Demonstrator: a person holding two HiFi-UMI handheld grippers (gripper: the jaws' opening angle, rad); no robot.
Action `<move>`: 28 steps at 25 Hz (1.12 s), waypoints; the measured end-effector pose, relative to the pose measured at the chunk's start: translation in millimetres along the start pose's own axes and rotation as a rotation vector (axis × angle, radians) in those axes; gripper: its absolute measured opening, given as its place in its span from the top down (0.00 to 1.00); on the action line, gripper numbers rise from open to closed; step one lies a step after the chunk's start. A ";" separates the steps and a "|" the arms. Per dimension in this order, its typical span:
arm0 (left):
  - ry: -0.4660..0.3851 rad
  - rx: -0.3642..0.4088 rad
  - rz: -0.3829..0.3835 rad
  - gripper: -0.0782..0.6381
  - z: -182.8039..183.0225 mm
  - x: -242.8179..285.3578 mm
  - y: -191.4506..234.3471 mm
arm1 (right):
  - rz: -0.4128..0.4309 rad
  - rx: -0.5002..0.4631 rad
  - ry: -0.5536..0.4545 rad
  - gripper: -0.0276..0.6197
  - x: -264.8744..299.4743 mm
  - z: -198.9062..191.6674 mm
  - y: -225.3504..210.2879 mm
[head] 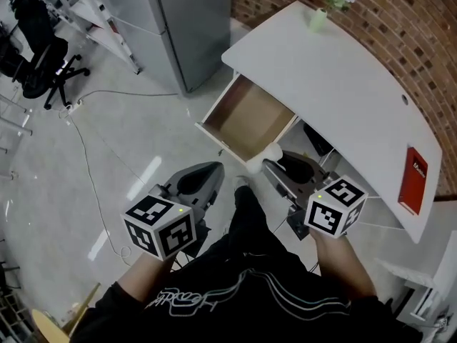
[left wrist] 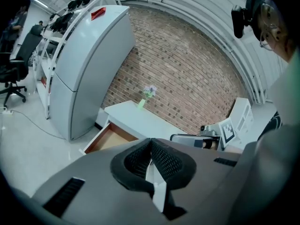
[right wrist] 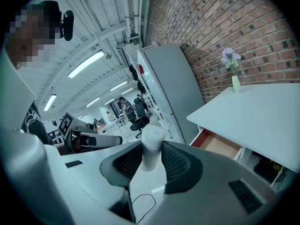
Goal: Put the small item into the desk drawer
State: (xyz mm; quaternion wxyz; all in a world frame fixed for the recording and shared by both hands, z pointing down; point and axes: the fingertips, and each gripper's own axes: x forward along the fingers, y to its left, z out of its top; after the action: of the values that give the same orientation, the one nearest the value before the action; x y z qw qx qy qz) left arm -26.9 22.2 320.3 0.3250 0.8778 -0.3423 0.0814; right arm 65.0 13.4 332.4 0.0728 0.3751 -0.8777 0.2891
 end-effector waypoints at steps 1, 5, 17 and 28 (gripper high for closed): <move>0.002 -0.004 0.007 0.86 -0.1 2.8 4.9 | -0.001 0.003 0.005 0.75 6.3 0.4 -4.8; 0.005 -0.025 0.033 0.86 0.5 18.3 23.4 | -0.015 0.021 0.034 0.75 31.6 -0.6 -30.2; 0.025 -0.102 0.107 0.86 33.7 72.8 89.6 | -0.061 0.058 0.163 0.75 111.4 -1.0 -117.0; 0.054 -0.179 0.160 0.86 41.9 120.6 166.8 | -0.125 0.109 0.297 0.75 198.9 -39.9 -198.4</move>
State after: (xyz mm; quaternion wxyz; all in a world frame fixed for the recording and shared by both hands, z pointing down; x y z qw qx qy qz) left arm -48.5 -162.6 417.7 0.4036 0.8127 -0.4084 0.0997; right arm 59.6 -196.2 523.7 0.1990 0.3855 -0.8153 0.3835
